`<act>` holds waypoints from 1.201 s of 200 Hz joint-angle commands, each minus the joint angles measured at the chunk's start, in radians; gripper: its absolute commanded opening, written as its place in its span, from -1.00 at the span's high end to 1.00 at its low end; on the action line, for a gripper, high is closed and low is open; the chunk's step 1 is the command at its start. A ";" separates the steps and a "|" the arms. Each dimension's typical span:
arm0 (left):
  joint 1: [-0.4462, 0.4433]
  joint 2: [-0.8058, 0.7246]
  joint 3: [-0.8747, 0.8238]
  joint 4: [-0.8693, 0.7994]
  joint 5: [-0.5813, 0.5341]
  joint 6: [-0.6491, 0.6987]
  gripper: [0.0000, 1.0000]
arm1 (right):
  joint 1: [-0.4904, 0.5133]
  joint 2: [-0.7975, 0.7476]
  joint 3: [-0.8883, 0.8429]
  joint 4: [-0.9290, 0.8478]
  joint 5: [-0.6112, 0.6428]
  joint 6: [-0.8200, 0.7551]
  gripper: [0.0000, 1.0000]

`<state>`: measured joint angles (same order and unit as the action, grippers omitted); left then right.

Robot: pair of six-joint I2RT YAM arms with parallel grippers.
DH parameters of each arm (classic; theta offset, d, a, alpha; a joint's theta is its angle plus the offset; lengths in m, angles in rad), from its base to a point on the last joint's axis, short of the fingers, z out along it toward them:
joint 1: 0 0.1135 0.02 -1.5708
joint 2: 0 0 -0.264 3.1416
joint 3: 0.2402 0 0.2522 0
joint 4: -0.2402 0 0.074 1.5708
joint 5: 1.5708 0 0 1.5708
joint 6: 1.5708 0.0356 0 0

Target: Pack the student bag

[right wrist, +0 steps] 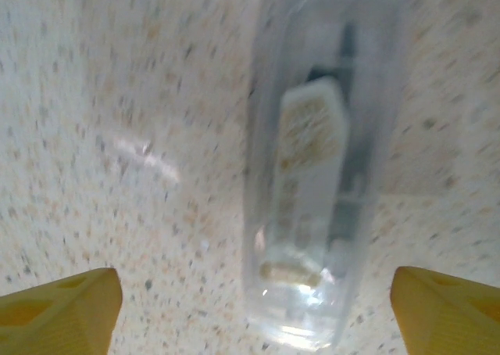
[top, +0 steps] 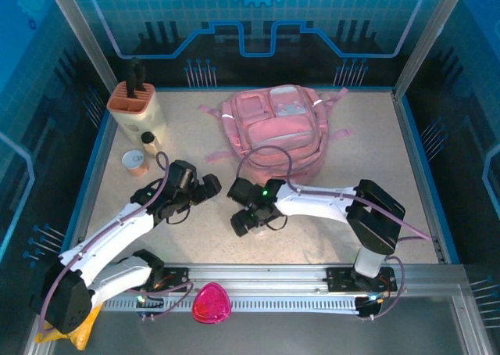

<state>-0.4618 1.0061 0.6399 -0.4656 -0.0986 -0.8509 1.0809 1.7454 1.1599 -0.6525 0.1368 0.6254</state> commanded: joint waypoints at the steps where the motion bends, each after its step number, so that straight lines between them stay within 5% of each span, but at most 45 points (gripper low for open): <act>1: 0.009 0.001 -0.017 0.009 0.018 -0.028 -0.98 | 0.022 0.043 -0.002 -0.053 0.043 0.013 -0.69; 68: 0.008 0.012 -0.014 0.014 0.039 -0.026 -0.98 | 0.035 0.086 0.000 -0.054 0.115 0.009 -0.41; 140: 0.008 0.046 -0.005 0.032 0.041 -0.028 -0.99 | 0.030 0.080 -0.011 -0.068 0.118 0.010 -0.42; 240: 0.015 0.081 0.042 0.005 0.024 -0.001 -0.98 | 0.035 0.081 0.004 -0.061 0.154 -0.047 0.07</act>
<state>-0.4541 1.0843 0.6392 -0.4419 -0.0738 -0.8654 1.1137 1.8400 1.1519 -0.6731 0.2466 0.6041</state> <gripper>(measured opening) 0.993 0.492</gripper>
